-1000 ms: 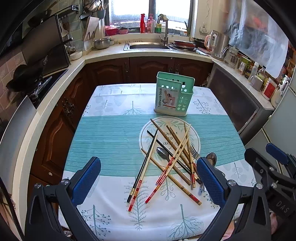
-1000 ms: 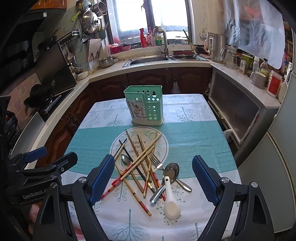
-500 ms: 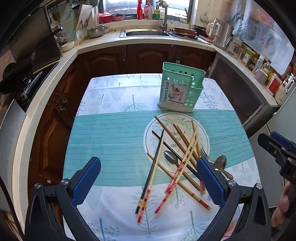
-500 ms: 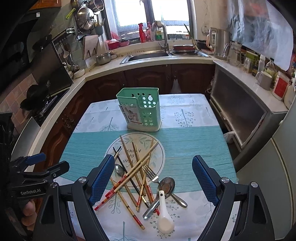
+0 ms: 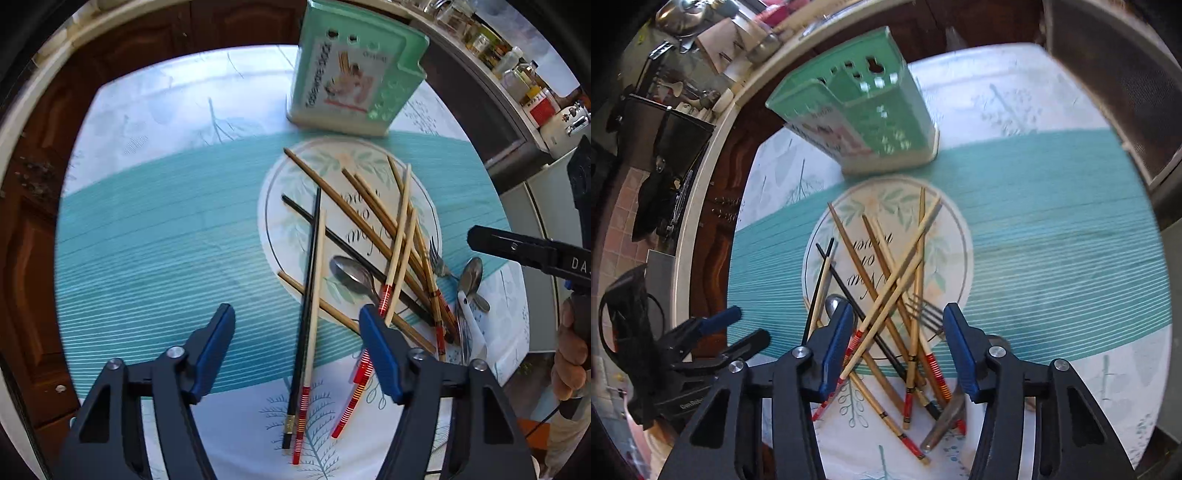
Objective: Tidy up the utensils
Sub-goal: 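Grasp a black chopstick with the left tool while the right tool grasps a red-striped wooden chopstick, then lift both held chopsticks upright and carry them toward the green utensil holder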
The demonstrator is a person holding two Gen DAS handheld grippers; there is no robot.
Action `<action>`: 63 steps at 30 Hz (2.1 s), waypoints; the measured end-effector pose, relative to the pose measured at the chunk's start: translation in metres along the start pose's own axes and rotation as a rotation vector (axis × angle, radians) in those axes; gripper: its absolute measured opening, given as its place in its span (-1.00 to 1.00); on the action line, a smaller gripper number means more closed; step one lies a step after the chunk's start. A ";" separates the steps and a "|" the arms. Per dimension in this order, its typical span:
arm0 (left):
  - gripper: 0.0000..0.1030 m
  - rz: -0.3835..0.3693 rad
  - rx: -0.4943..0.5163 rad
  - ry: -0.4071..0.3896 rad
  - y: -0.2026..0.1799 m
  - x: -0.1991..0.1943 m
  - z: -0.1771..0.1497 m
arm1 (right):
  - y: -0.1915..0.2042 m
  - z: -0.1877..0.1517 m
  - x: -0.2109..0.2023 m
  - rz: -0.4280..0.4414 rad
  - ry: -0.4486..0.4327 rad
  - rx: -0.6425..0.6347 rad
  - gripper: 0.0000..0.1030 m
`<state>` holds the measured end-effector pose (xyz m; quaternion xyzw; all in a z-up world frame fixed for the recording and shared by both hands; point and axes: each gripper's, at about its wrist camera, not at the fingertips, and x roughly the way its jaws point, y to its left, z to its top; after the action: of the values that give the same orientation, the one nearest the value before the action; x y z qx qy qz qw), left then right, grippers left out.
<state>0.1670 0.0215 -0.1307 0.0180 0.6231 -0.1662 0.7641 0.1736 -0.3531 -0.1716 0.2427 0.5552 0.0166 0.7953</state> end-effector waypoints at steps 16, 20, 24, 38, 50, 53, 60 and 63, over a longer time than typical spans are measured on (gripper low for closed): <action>-0.36 -0.016 0.030 0.097 -0.011 0.047 0.012 | 0.008 -0.010 0.071 0.101 0.152 0.123 -0.47; -0.38 -0.016 0.026 0.095 -0.011 0.052 0.023 | 0.006 -0.009 0.091 0.100 0.163 0.170 -0.51; -0.52 -0.023 0.027 0.108 -0.013 0.059 0.029 | 0.004 -0.005 0.107 0.109 0.176 0.210 -0.63; -0.76 -0.063 0.011 0.134 -0.021 0.077 0.037 | 0.016 0.000 0.122 0.079 0.171 0.200 -0.79; -0.78 -0.040 0.043 0.151 -0.017 0.074 0.022 | 0.009 -0.003 0.114 0.065 0.162 0.182 -0.85; -0.79 -0.022 0.036 0.166 -0.020 0.082 0.023 | 0.007 -0.005 0.113 0.055 0.162 0.170 -0.85; -0.79 0.028 0.074 0.165 -0.051 0.098 0.031 | 0.009 -0.007 0.115 0.035 0.175 0.167 -0.85; -0.79 0.061 0.088 0.171 -0.064 0.103 0.033 | 0.011 -0.007 0.116 0.022 0.174 0.157 -0.85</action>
<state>0.1980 -0.0702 -0.2111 0.0845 0.6773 -0.1681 0.7112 0.2145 -0.3065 -0.2707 0.3080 0.6193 0.0026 0.7222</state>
